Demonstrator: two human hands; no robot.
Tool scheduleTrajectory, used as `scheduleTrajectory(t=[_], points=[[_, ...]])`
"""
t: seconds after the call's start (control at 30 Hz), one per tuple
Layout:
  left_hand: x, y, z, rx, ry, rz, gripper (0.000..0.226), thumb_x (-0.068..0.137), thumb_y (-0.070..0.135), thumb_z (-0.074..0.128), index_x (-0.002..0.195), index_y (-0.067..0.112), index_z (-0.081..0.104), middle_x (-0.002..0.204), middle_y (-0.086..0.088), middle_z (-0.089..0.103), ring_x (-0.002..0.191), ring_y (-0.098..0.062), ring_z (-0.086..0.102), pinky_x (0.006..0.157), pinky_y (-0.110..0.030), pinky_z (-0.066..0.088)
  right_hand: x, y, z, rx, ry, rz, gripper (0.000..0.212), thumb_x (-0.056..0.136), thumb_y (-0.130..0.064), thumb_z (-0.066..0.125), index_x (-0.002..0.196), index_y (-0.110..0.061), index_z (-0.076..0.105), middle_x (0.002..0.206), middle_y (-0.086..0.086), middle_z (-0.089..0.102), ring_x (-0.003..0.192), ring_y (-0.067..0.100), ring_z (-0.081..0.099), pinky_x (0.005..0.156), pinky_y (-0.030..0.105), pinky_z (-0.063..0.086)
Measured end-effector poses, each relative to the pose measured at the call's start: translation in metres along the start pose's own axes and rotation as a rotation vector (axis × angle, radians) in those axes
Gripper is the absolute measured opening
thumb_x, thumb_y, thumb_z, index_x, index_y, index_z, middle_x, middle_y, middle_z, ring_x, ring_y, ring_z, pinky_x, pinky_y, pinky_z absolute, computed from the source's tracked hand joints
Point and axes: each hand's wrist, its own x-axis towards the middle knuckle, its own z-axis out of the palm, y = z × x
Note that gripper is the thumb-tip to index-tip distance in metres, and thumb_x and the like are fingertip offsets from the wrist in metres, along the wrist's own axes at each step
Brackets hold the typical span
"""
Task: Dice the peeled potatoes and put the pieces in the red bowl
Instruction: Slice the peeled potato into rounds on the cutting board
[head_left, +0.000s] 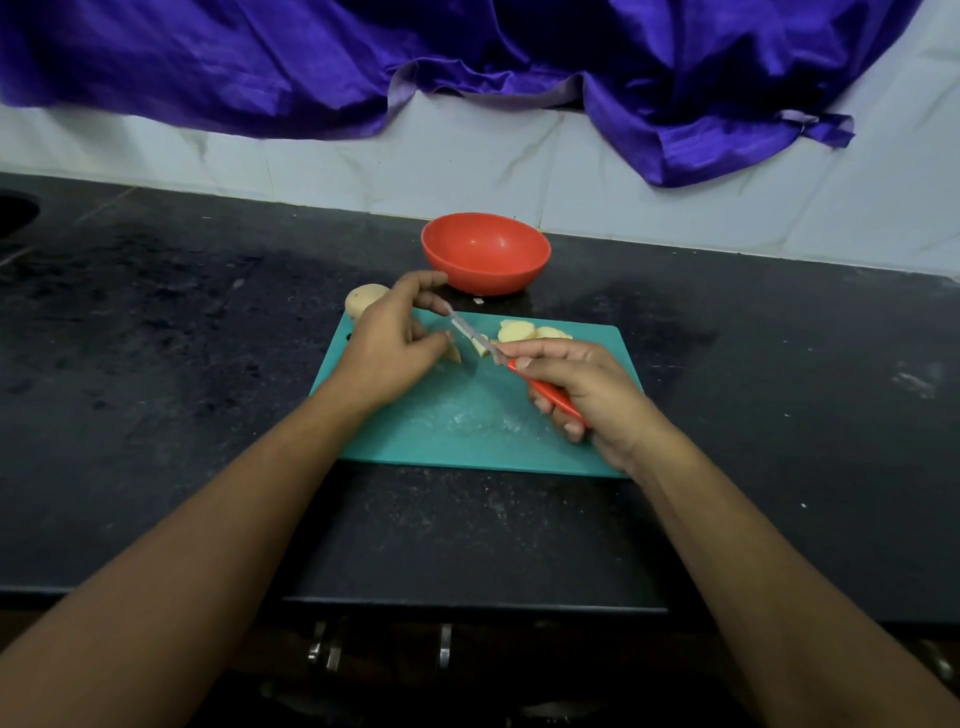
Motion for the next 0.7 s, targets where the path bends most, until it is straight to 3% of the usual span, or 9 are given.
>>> scheduleTrajectory(t=[0.07, 0.13, 0.4, 0.6, 0.7], points=[[0.000, 0.000, -0.001, -0.148, -0.041, -0.048, 0.062, 0.093, 0.002, 0.068, 0.148, 0.019, 0.045, 0.117, 0.005, 0.069, 0.068, -0.023, 0.061, 0.057, -0.018, 0.050, 0.001, -0.004, -0.006, 0.056, -0.050, 0.048, 0.025, 0.100, -0.013, 0.059, 0.119, -0.016, 0.076, 0.059, 0.006, 0.049, 0.033, 0.008, 0.029, 0.033, 0.018, 0.025], [0.000, 0.001, -0.002, -0.237, -0.079, -0.081, 0.065, 0.094, 0.002, 0.069, 0.150, 0.019, 0.042, 0.115, 0.003, 0.073, 0.067, -0.015, 0.062, 0.055, -0.019, 0.050, 0.001, -0.006, -0.009, 0.088, -0.083, 0.077, 0.026, 0.100, -0.012, 0.059, 0.120, -0.014, 0.075, 0.059, 0.006, 0.049, 0.033, 0.007, 0.029, 0.032, 0.017, 0.025], [0.003, -0.004, -0.006, -0.338, -0.116, -0.129, 0.055, 0.093, 0.008, 0.073, 0.144, 0.017, 0.052, 0.092, -0.005, 0.074, 0.065, -0.011, 0.061, 0.053, -0.023, 0.047, 0.002, -0.005, -0.010, 0.107, -0.080, 0.082, 0.025, 0.101, -0.012, 0.057, 0.116, -0.017, 0.077, 0.060, 0.007, 0.050, 0.034, 0.008, 0.031, 0.033, 0.018, 0.026], [0.002, -0.005, -0.004, -0.293, -0.052, -0.136, 0.043, 0.092, 0.011, 0.075, 0.131, 0.016, 0.060, 0.082, 0.000, 0.072, 0.062, -0.007, 0.061, 0.053, -0.024, 0.048, 0.003, 0.000, -0.005, 0.114, 0.063, 0.046, 0.022, 0.100, -0.014, 0.060, 0.115, -0.015, 0.077, 0.060, 0.008, 0.053, 0.034, 0.010, 0.032, 0.035, 0.019, 0.025], [0.001, -0.003, -0.001, -0.158, -0.053, -0.121, 0.029, 0.091, 0.015, 0.077, 0.117, 0.022, 0.067, 0.084, 0.001, 0.075, 0.064, -0.003, 0.063, 0.058, -0.020, 0.048, 0.002, 0.005, 0.003, 0.063, 0.192, -0.014, 0.019, 0.100, -0.017, 0.061, 0.113, -0.018, 0.076, 0.060, 0.008, 0.053, 0.036, 0.012, 0.033, 0.038, 0.020, 0.025]])
